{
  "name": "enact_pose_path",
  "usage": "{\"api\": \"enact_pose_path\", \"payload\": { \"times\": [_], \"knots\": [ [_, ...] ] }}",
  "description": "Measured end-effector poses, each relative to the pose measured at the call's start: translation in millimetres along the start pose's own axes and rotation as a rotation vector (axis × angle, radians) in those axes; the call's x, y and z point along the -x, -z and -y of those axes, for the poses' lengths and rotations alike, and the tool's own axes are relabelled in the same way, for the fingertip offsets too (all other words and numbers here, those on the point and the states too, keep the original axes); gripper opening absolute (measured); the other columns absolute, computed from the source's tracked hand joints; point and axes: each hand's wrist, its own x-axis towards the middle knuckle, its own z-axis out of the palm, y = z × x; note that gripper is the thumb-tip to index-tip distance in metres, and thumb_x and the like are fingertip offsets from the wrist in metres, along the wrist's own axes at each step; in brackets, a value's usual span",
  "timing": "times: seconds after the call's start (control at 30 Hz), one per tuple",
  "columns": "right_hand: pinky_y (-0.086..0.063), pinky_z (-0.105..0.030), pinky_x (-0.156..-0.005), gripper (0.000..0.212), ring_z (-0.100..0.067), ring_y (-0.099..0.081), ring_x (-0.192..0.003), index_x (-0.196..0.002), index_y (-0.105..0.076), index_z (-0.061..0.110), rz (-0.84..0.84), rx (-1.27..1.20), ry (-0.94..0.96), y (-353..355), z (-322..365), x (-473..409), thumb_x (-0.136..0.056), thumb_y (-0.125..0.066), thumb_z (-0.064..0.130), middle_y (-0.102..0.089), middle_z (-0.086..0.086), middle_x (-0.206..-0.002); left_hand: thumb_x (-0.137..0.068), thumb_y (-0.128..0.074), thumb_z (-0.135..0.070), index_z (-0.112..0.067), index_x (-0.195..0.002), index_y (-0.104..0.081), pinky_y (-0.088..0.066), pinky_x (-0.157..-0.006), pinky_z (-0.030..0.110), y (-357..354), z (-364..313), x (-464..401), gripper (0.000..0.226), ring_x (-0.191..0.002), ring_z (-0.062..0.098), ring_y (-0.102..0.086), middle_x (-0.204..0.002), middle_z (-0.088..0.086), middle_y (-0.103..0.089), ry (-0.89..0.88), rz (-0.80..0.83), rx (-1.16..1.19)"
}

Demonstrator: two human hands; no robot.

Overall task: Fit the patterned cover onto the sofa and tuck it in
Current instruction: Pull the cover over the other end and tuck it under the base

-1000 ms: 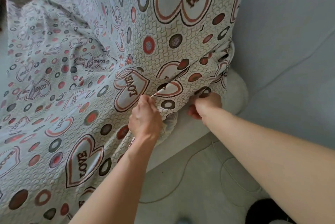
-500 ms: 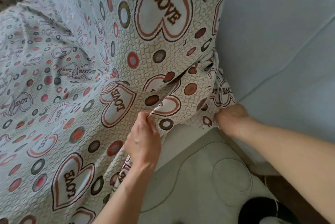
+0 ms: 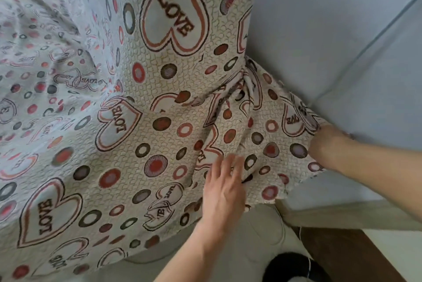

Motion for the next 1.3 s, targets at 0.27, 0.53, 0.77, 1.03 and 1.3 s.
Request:
{"api": "enact_pose_path", "payload": {
  "times": [0.27,0.53,0.77,1.03,1.3],
  "knots": [
    [-0.045,-0.030,-0.086,0.036,-0.023,-0.055,-0.119,-0.124,-0.058,0.016,-0.416,-0.283,0.068,-3.2,13.2,0.2,-0.097,-0.037,0.007,-0.058,-0.002,-0.130,-0.081,-0.063,-0.022,-0.020,-0.145,-0.031,-0.029,-0.109,0.045,-2.6,-1.6,-28.4,0.072,-0.140,0.028,-0.019,-0.154,0.007,-0.021,0.113,-0.100,0.058],
    [-0.042,-0.030,-0.073,0.013,-0.030,-0.059,-0.098,-0.095,-0.055,0.014,-0.617,-1.488,0.039,43.5,56.7,-48.9,-0.092,-0.052,0.026,-0.061,-0.011,-0.105,-0.089,-0.062,-0.025,-0.011,-0.145,-0.027,-0.037,-0.100,0.038,7.2,18.8,-63.3,0.067,-0.130,0.027,-0.037,-0.143,0.010,-0.036,0.289,-0.188,0.280],
    [-0.045,-0.033,-0.079,0.028,-0.034,-0.059,-0.109,-0.113,-0.059,0.008,-0.619,-1.695,-0.183,82.4,75.1,-69.4,-0.089,-0.055,0.022,-0.061,-0.015,-0.118,-0.097,-0.048,-0.018,-0.014,-0.090,-0.051,-0.030,-0.063,0.027,9.1,29.2,-86.4,0.009,-0.080,0.023,-0.055,-0.078,-0.003,-0.055,0.447,-0.272,0.413],
    [-0.042,-0.037,-0.067,0.020,-0.039,-0.061,-0.094,-0.107,-0.044,0.005,-0.800,-1.350,-0.320,27.2,49.4,-68.8,-0.088,-0.051,0.009,-0.058,-0.020,-0.108,-0.085,-0.066,-0.016,-0.020,-0.102,-0.055,-0.041,-0.072,0.024,3.5,17.8,-76.3,0.020,-0.087,0.011,-0.049,-0.096,-0.007,-0.053,0.219,-0.388,0.222],
    [-0.047,-0.040,-0.060,0.022,-0.036,-0.058,-0.079,-0.106,-0.039,0.010,-0.959,-1.166,-0.162,13.0,41.1,-64.9,-0.089,-0.051,0.015,-0.053,-0.013,-0.102,-0.084,-0.066,-0.026,-0.013,-0.149,-0.027,-0.032,-0.110,0.041,-40.7,-12.4,-89.9,0.076,-0.132,0.026,-0.038,-0.144,0.009,-0.044,0.097,0.028,0.310]
  ]
}}
